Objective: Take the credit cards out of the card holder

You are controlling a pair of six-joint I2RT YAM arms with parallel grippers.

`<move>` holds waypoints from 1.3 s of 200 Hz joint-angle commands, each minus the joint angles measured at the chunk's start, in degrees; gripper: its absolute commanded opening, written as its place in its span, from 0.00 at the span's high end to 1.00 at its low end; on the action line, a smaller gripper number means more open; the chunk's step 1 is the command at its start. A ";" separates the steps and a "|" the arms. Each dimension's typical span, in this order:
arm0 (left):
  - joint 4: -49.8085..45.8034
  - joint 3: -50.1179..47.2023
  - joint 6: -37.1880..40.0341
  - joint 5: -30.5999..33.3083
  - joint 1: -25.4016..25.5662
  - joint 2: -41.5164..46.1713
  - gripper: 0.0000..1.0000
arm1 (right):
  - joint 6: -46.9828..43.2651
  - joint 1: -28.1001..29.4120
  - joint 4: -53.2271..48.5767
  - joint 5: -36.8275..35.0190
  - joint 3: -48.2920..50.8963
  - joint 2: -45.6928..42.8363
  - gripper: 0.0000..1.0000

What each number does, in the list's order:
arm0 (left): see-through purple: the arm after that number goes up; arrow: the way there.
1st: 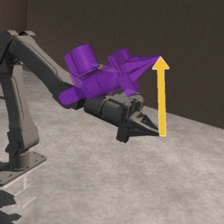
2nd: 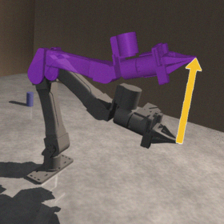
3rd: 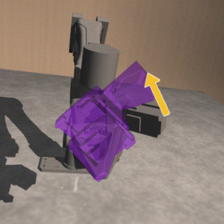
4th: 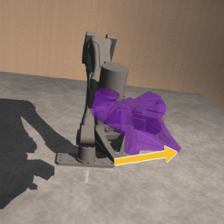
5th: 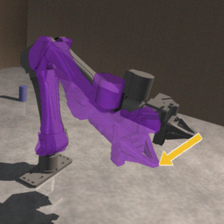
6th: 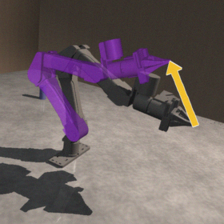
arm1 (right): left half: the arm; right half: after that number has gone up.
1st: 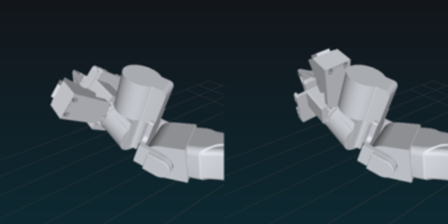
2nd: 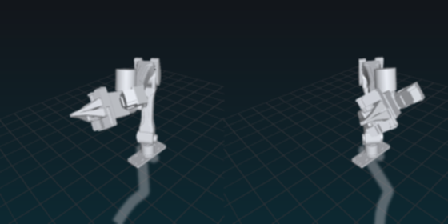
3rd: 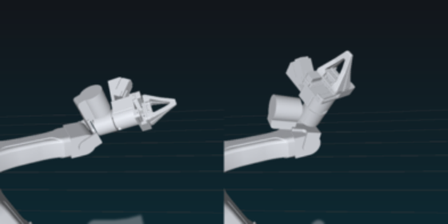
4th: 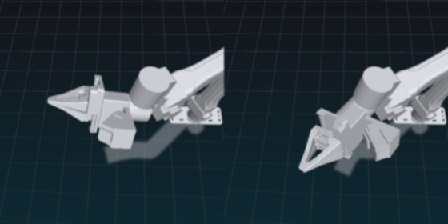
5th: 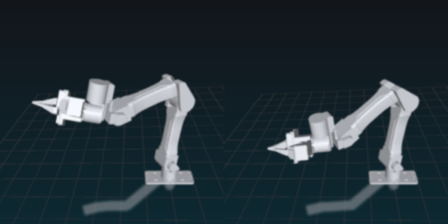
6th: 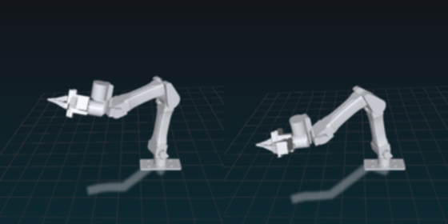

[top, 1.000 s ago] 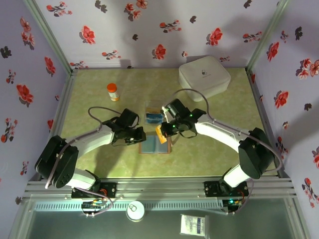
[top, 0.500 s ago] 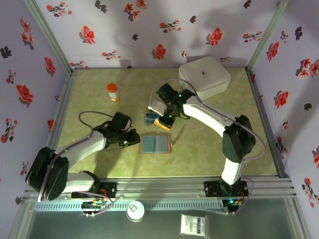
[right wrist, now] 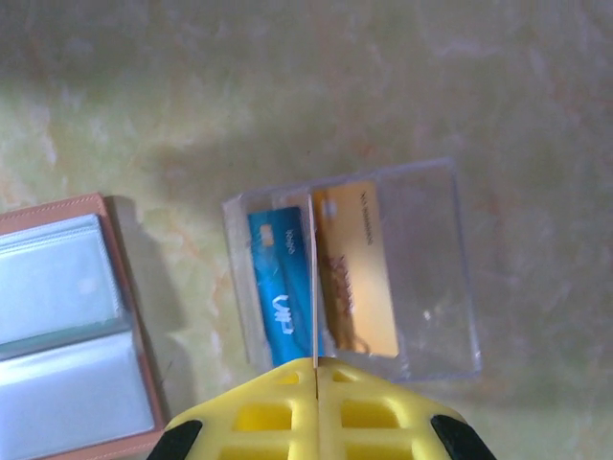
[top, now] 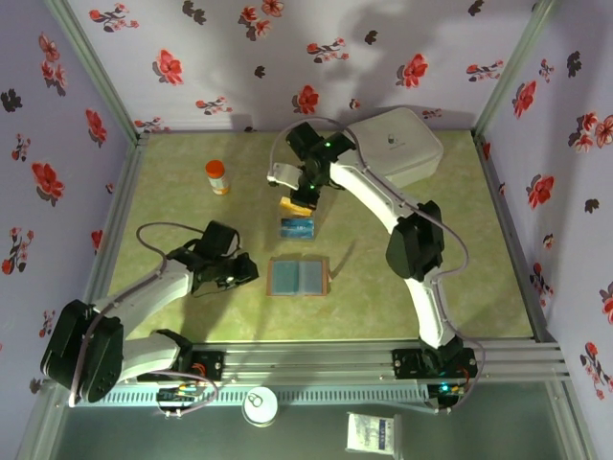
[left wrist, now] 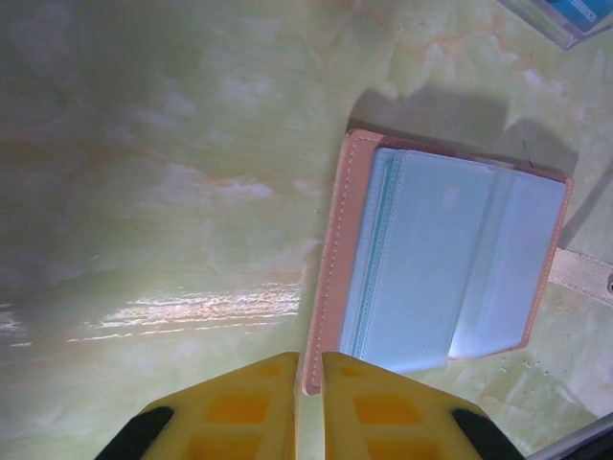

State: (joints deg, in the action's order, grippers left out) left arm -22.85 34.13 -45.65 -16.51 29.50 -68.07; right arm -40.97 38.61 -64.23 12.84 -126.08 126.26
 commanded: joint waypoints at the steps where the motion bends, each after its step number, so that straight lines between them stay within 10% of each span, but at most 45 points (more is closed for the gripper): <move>1: -1.90 -1.20 1.78 0.20 -1.30 1.64 0.87 | -3.17 -1.06 -4.99 1.66 -5.38 3.45 1.00; 114: -0.11 -2.14 3.14 -0.98 -4.09 -0.76 0.87 | -7.31 -2.84 -4.31 4.51 -6.87 10.96 1.00; 171: 1.21 -2.08 3.22 -1.87 -4.49 -2.29 0.86 | -4.96 -3.18 -1.23 4.37 -6.42 9.67 0.83; 260: 3.38 -1.42 2.96 -4.78 -4.54 -3.03 0.87 | 7.18 -3.53 12.79 1.97 6.60 2.35 0.91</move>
State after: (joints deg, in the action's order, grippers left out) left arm -20.40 32.62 -43.70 -19.20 25.43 -70.46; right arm -39.29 35.48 -57.23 16.01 -122.85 132.31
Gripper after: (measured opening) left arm 0.129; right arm 0.105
